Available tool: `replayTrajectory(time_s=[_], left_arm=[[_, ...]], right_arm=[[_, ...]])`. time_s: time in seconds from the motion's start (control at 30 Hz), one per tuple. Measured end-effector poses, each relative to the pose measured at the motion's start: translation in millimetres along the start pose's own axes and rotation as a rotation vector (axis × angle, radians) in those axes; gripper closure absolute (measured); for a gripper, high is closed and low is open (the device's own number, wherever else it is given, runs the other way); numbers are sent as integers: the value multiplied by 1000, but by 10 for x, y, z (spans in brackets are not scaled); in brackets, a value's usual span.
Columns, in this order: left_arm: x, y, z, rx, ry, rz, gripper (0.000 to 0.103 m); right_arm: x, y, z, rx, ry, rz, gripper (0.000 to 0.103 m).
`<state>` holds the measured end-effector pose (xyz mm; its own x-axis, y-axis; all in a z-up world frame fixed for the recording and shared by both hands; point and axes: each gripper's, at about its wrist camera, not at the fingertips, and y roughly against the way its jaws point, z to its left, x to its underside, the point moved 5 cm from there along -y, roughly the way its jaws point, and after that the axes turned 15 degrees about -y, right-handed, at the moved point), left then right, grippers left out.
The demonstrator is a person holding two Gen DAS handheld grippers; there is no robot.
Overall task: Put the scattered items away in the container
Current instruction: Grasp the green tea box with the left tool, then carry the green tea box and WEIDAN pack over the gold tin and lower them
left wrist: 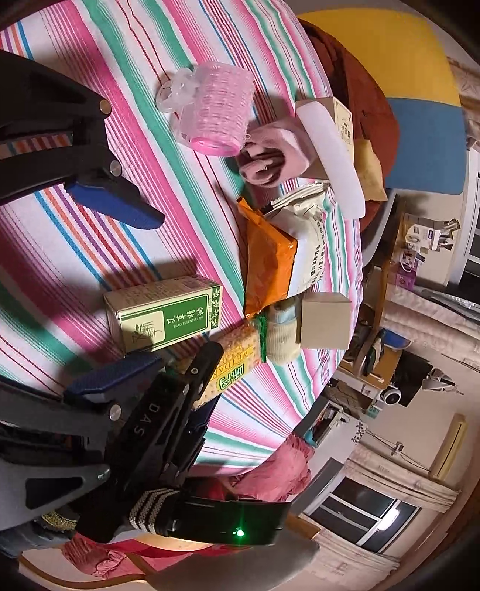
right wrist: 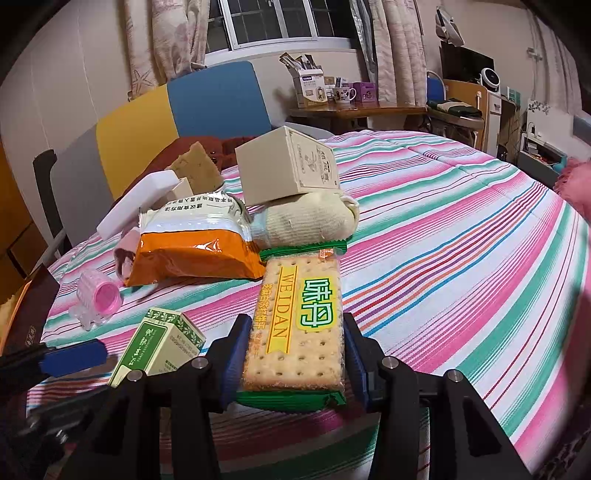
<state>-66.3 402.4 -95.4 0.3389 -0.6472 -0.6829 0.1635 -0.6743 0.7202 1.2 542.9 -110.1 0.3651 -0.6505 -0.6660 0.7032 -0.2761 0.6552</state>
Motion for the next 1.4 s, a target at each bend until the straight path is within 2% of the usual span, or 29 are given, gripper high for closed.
replayTrajectory(time_s=[0.27, 0.37, 0.43, 0.5, 0.57, 0.83, 1.0, 1.23, 1.4], left_arm=[[-75, -156, -61, -11, -66, 31, 35], [-64, -236, -56, -7, -63, 51, 48], [-68, -231, -45, -3, -57, 45, 51], [-58, -239, -23, -3, -50, 46, 65], [-50, -237, -1, -4, -42, 44, 68], [66, -50, 29, -46, -19, 18, 70], [288, 173, 26, -86, -5, 12, 70], [581, 510, -53, -106, 10, -13, 70], [706, 821, -77, -132, 1, -51, 70]], right_arm=[[0, -2, -1, 1, 0, 0, 55], [0, -3, -1, 1, -1, 0, 55], [1, -4, -2, 1, -1, 1, 55], [2, -7, -4, 1, -1, 1, 55], [6, -12, -3, 3, 0, 3, 55], [18, -26, 11, 13, 11, 5, 54], [20, -30, 26, 18, 18, 3, 54], [29, -3, 38, 14, 25, 4, 55], [207, 135, 175, -4, 86, 19, 55]])
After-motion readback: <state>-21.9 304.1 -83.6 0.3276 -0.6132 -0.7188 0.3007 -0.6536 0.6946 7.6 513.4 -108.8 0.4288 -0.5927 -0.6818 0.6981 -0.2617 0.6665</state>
